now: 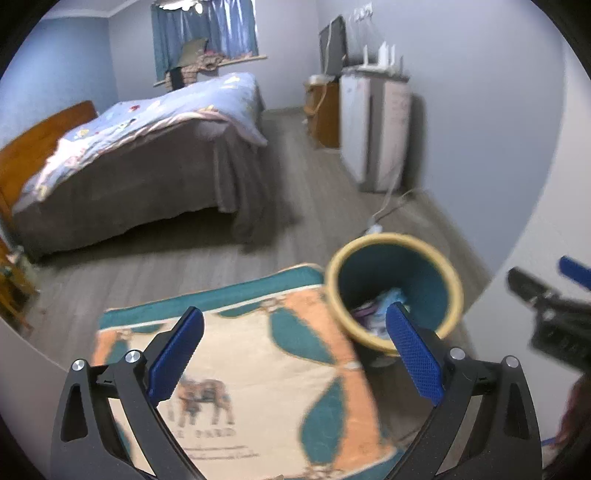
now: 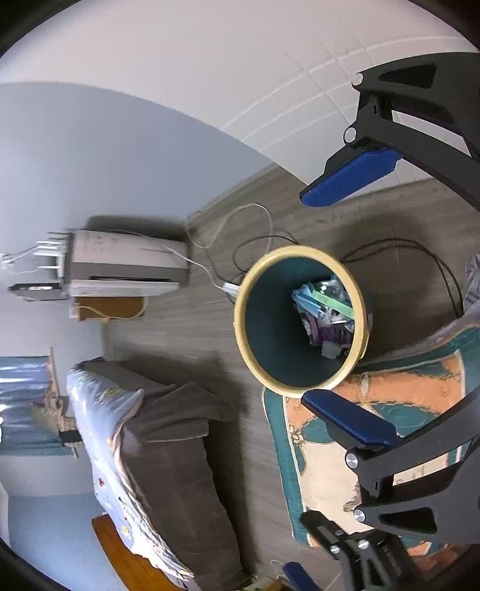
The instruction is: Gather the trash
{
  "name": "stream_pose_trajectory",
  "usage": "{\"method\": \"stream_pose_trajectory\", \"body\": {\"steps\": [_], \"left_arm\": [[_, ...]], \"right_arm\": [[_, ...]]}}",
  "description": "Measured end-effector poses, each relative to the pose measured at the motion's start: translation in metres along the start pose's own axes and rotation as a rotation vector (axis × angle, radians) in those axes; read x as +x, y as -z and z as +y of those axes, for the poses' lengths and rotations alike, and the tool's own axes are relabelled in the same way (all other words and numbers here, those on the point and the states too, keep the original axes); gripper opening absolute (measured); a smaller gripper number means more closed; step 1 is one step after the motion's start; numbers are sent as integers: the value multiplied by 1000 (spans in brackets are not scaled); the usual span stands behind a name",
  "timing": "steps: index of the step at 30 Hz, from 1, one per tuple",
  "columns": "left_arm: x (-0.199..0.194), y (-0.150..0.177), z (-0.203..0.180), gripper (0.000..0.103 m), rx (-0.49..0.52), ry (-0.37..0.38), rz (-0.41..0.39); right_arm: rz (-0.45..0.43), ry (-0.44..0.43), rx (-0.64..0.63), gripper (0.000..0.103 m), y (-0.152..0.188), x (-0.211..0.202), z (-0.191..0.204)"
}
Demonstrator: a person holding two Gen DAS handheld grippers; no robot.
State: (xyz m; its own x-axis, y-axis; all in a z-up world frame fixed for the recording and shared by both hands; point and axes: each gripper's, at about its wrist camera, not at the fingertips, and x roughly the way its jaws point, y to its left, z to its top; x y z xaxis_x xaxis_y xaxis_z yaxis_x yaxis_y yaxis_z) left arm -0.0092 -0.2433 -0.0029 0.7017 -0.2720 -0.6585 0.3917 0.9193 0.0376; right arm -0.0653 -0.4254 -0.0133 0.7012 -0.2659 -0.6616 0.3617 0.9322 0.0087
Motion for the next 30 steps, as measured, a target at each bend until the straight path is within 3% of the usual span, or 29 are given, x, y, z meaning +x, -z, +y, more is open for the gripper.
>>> {"method": "stream_pose_trajectory", "body": {"steps": [3,7,11,18,22,30], "left_arm": [[-17,6,-3,98,8,47,-66],[-23,17,-9,98,46,3,-122],[-18,23,-9,98,50,13,-117],[-15,28,-14,98,88,-35,-96],[-17,29,-13,98,45,1,-82],[-21,34,-22,98,71,-19,-86]], "right_arm": [[-35,1,-17,97,7,-15,-1],[-69,-13,30,97,12,-26,-11],[-52,2,55,97,18,-24,-18],[-72,19,51,97,23,-34,-22],[-70,14,53,97,27,-38,-22],[-102,37,23,97,32,-50,-20]]}}
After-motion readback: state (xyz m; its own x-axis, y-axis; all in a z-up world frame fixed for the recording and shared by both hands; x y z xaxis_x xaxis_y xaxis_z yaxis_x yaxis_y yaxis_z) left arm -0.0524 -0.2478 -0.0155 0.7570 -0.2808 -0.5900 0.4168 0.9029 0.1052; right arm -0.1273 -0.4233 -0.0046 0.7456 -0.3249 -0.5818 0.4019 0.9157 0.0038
